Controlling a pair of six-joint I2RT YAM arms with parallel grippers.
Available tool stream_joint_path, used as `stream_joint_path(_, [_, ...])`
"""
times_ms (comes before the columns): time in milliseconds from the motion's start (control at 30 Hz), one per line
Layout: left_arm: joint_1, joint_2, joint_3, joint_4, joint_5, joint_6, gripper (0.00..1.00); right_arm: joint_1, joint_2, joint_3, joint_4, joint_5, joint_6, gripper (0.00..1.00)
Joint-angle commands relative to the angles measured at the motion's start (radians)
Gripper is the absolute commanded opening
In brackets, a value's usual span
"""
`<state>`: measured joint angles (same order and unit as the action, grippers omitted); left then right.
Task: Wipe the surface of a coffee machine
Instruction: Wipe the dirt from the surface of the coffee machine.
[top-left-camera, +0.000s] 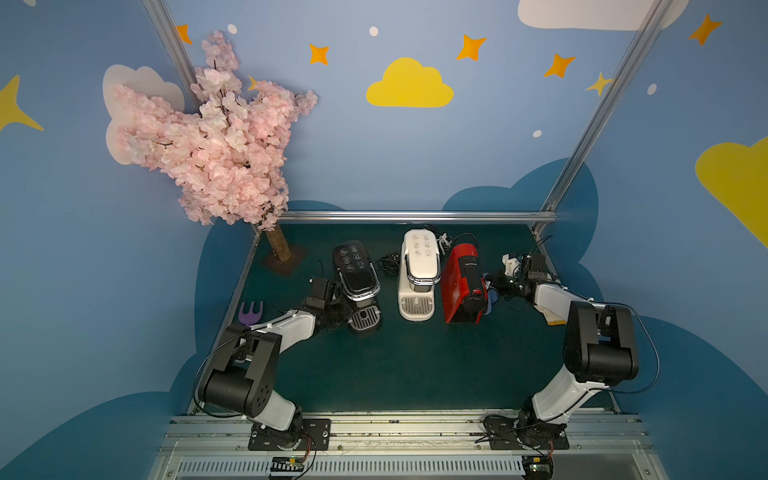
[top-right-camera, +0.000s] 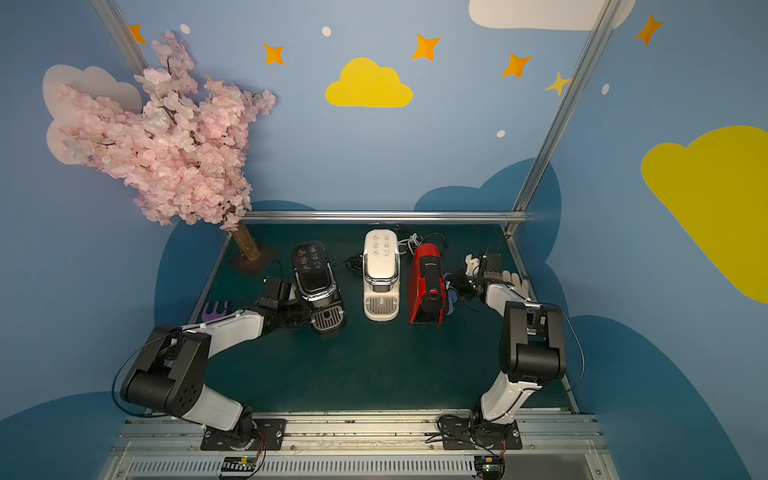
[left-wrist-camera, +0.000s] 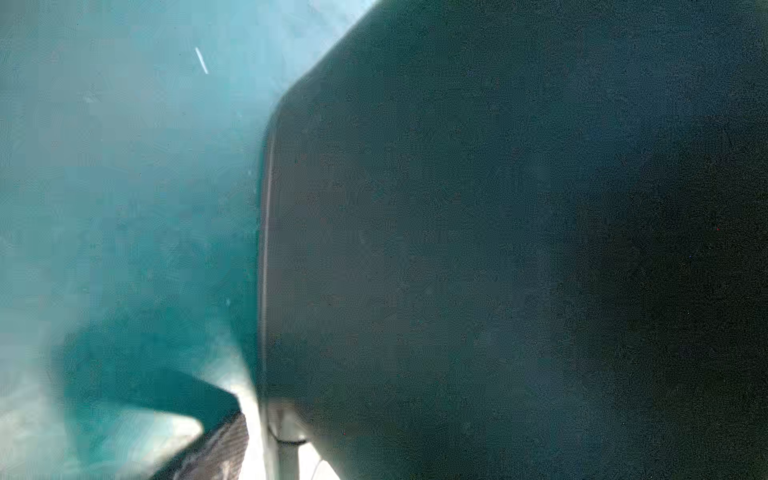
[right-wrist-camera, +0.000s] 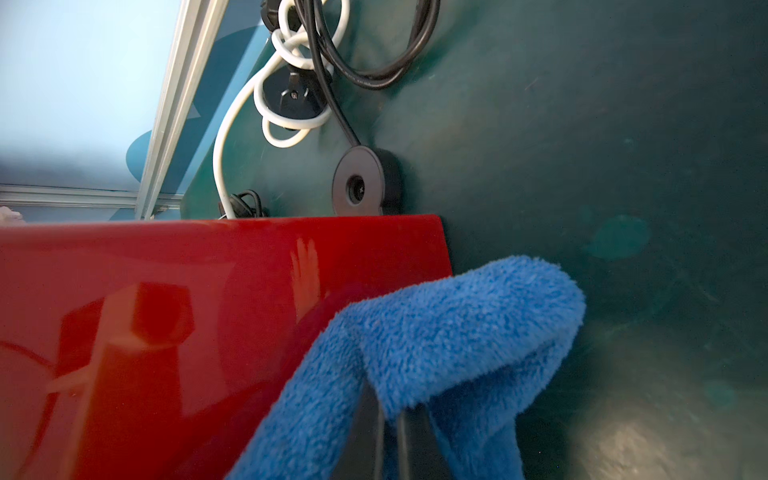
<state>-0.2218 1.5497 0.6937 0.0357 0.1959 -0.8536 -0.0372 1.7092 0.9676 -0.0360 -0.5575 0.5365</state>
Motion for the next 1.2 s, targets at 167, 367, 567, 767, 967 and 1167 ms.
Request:
stream_joint_path(167, [0.100,0.035,0.002,-0.120,-0.134,0.024,1.00,0.099,-0.028,-0.028,-0.091,-0.135,-0.011,0.00])
stream_joint_path(367, [0.108,-0.010,-0.008,-0.131,-0.116,0.054,1.00,0.116,0.057,-0.011,-0.104,-0.083,-0.058,0.00])
stream_joint_path(567, [0.108,-0.115,-0.049,-0.156,-0.095,0.110,1.00,0.104,0.104,0.003,-0.107,-0.083,-0.073,0.00])
stream_joint_path(767, [0.103,-0.233,-0.106,-0.159,0.017,0.177,1.00,0.083,0.062,0.010,-0.119,-0.100,-0.069,0.00])
stream_joint_path(967, [0.019,-0.395,-0.154,-0.181,0.066,0.230,0.99,0.071,-0.073,0.023,-0.138,-0.157,-0.030,0.00])
stream_joint_path(1167, [-0.145,-0.561,-0.197,-0.203,-0.105,0.195,0.97,0.070,-0.213,0.066,-0.184,-0.170,-0.008,0.00])
